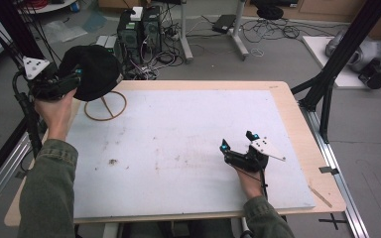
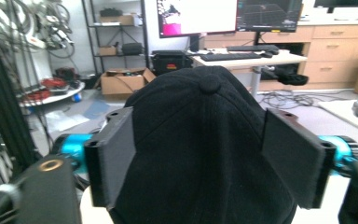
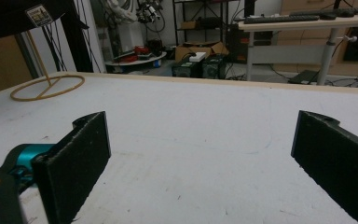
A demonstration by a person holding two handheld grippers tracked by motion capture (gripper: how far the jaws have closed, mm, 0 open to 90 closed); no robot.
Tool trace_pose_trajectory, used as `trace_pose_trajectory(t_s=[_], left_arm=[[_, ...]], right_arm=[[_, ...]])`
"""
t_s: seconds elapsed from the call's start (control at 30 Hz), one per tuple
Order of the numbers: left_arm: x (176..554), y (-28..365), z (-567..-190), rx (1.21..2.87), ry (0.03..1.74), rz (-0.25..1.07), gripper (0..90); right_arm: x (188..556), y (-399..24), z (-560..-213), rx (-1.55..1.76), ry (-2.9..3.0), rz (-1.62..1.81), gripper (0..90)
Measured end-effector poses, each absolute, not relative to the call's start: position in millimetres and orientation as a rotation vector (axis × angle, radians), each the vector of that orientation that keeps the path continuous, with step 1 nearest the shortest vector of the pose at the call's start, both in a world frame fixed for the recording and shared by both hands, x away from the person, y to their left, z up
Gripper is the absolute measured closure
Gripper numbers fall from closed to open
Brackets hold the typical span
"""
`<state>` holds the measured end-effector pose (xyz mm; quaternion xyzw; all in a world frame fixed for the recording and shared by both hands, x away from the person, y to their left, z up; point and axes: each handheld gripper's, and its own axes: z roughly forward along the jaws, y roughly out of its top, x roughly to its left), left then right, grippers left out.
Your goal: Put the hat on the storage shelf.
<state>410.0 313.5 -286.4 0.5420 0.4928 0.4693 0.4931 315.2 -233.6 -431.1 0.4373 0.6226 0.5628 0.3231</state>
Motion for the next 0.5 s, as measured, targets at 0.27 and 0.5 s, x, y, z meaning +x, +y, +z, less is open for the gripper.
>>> trace_pose_trajectory(t_s=[0.27, 0.5], left_arm=[[401.0, 305.2, -290.6, 1.316, 1.198, 1.156, 17.3], [386.5, 296.9, -296.5, 1.342, 1.172, 1.152, 17.4]], right_arm=[[315.5, -234.1, -429.3, 1.166, 1.602, 1.461, 3.7], [315.3, -237.3, -428.2, 1.194, 1.562, 1.44, 3.7]])
